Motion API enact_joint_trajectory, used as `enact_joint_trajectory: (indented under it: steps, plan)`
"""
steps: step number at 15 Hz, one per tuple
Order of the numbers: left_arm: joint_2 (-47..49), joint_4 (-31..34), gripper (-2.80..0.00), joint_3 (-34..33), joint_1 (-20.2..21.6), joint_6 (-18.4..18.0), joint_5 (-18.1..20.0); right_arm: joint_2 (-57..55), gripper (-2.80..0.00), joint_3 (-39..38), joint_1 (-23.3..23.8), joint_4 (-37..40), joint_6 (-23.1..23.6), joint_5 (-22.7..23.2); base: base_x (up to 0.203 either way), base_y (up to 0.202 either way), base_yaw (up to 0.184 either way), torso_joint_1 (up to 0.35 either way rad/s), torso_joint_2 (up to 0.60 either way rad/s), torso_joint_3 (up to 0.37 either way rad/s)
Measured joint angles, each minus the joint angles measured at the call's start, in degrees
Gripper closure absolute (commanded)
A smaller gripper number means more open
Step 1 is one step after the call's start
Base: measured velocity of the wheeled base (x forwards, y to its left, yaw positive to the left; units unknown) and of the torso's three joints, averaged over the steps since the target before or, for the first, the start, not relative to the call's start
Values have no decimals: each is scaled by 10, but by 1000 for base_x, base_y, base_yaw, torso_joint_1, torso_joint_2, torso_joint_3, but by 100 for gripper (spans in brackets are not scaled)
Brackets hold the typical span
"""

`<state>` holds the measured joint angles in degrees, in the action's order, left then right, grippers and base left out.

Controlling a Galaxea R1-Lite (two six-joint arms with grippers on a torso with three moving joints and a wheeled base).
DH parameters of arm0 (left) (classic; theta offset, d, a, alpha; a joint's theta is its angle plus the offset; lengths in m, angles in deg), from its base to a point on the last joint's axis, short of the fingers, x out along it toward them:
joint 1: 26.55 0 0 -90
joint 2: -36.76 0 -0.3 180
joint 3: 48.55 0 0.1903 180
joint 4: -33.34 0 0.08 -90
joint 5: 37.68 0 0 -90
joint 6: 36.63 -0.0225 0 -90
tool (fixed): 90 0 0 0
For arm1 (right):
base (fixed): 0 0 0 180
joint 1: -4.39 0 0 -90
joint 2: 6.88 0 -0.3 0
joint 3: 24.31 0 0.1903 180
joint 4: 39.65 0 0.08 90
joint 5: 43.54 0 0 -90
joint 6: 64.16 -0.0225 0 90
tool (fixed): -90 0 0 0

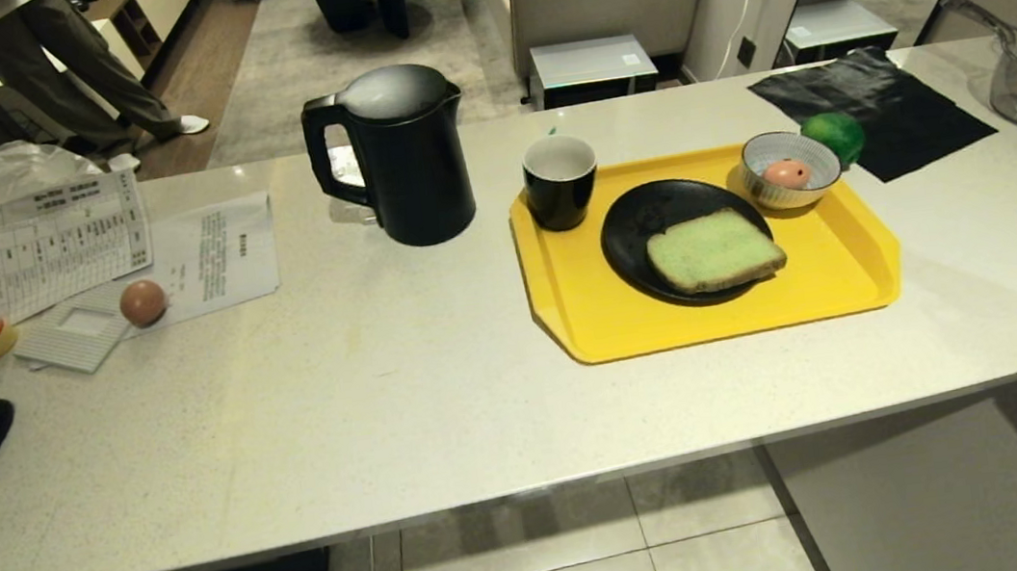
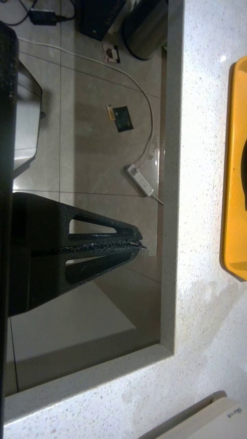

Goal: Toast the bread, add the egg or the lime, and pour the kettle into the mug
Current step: Pick up the egg

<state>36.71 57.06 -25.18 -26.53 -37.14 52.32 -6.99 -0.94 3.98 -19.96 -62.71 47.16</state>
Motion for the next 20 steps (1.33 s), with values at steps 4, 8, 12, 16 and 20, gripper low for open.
enact_joint_trajectory:
  steps: [4, 8, 12, 16, 20]
  plan:
    - [0, 0, 0, 0, 1, 0, 0, 0, 0, 0, 0, 0, 0, 0, -73, 0, -1, 5, 4, 1]
    - [0, 0, 0, 0, 1, 2, 0, 0, 0, 0, 0, 0, 0, 0, -56, 0, -2, -10, -4, 4]
    - [0, 0, 0, 0, 1, 2, 0, 0, 0, 0, 0, 1, 0, 0, 0, 0, 0, 0, 0, 0]
    - [0, 0, 0, 0, 1, 2, 0, 0, 0, 0, 0, 0, 0, 0, 0, 0, 0, 0, 0, 0]
    - [0, 0, 0, 0, 1, 2, 0, 0, 0, 0, 0, 0, 0, 0, 0, 0, 0, 0, 0, 0]
